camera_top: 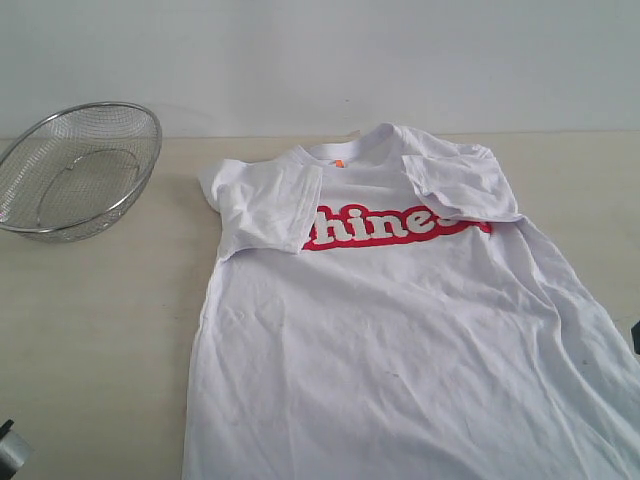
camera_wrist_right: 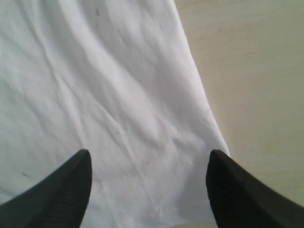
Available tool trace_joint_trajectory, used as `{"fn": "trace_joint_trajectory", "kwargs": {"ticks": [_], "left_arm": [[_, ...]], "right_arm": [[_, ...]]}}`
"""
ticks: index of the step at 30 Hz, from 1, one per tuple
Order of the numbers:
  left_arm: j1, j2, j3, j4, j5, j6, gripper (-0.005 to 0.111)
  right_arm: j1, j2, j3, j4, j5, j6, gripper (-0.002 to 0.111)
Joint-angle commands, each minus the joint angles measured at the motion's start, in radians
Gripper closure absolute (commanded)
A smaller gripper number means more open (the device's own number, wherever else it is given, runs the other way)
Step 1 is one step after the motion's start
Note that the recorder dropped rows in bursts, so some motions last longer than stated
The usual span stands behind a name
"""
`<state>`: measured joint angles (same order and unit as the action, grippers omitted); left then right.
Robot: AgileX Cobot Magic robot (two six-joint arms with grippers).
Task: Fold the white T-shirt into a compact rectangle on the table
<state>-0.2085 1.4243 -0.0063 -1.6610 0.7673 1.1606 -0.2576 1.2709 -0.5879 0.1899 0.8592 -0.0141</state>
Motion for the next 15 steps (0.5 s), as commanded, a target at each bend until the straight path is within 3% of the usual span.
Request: {"fn": "trace_joint_trajectory", "kwargs": {"ticks": [1, 15], "left_arm": [[0.001, 0.002, 0.006, 0.006, 0.019, -0.009, 0.053], [0.001, 0.002, 0.006, -0.020, 0.015, -0.002, 0.053]], "right_arm": [[0.002, -0.005, 0.000, -0.002, -0.005, -0.001, 0.047], [0.002, -0.005, 0.000, 0.003, -0.003, -0.003, 0.047]]}}
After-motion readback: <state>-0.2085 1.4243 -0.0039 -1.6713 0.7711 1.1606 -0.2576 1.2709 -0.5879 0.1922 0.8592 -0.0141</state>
